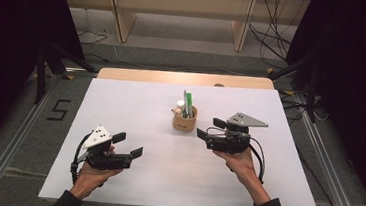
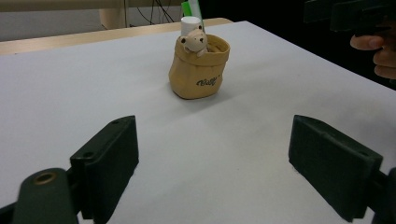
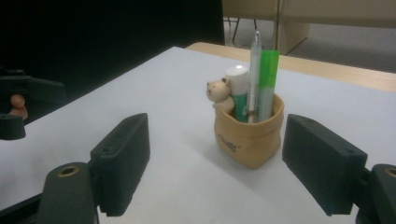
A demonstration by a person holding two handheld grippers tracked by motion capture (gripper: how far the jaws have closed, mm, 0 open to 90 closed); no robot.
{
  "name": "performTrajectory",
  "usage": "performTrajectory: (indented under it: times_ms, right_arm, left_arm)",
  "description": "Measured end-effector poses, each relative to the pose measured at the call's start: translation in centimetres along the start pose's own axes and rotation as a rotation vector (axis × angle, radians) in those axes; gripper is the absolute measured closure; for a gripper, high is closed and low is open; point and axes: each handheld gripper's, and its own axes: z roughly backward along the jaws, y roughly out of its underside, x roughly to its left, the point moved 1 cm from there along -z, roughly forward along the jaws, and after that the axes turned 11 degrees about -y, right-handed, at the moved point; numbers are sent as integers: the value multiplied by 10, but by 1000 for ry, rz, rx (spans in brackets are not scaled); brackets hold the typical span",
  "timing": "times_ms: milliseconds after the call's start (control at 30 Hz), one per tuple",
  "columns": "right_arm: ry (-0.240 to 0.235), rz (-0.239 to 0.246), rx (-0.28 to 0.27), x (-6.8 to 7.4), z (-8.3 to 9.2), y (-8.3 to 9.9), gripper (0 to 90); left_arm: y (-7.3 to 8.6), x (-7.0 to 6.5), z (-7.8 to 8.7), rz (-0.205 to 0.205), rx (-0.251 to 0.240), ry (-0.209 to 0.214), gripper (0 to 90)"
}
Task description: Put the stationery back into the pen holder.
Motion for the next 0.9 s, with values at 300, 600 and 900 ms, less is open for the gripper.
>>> performTrajectory:
  times_ms: [300,600,900]
  right_arm:
    - [3,4,-4,3,13,12,235]
    - [-18,14,-6,12,27,28,234]
    - [-5,26,-24,19,47,46,223]
  left_arm:
    - [0,0,0,-7,1,6,155]
    - [0,-1,0,-10,2,15,155]
    - [0,-2,0,-14,5,24,155]
